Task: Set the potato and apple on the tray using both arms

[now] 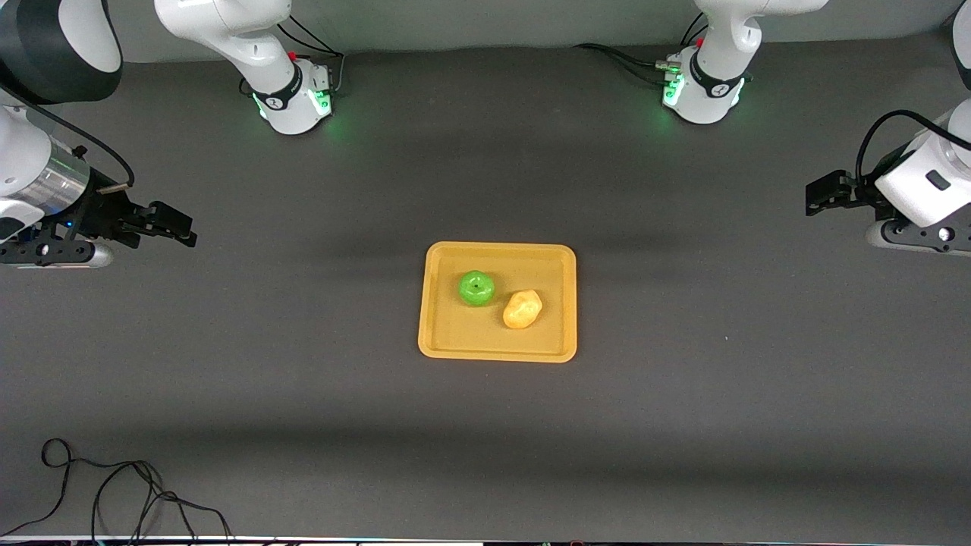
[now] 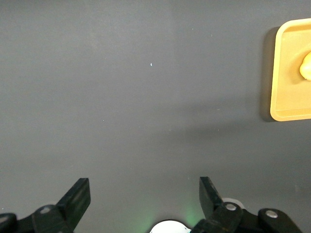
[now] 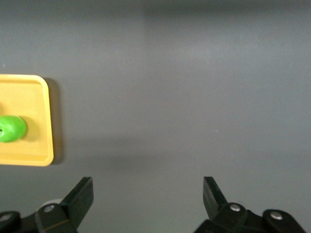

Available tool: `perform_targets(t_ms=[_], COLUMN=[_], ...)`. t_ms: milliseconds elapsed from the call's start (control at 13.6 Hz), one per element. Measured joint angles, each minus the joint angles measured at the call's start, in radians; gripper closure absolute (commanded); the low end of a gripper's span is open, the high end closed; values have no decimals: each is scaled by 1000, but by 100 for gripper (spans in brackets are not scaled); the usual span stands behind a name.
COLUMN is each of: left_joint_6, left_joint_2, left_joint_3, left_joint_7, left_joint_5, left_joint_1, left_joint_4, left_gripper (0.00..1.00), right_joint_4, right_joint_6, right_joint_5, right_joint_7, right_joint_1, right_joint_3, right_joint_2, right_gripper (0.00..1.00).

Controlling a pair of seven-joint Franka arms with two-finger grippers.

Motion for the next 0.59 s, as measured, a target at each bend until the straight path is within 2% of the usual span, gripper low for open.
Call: perform_targets(t_ms=[590], left_joint_6=[0], left_joint_2=[0], left_joint_3=[0], left_joint_7=[0], left_joint_5=[0], left_joint_1=[0], left_joint_4=[0], left_gripper=[0], right_joint_4=[9], right_joint_6=[-7], right_joint_5=[0], right_joint_7=[-10], right_joint_1=[2], right_joint_3=[-7], right_joint_2=[2], right_gripper=[0])
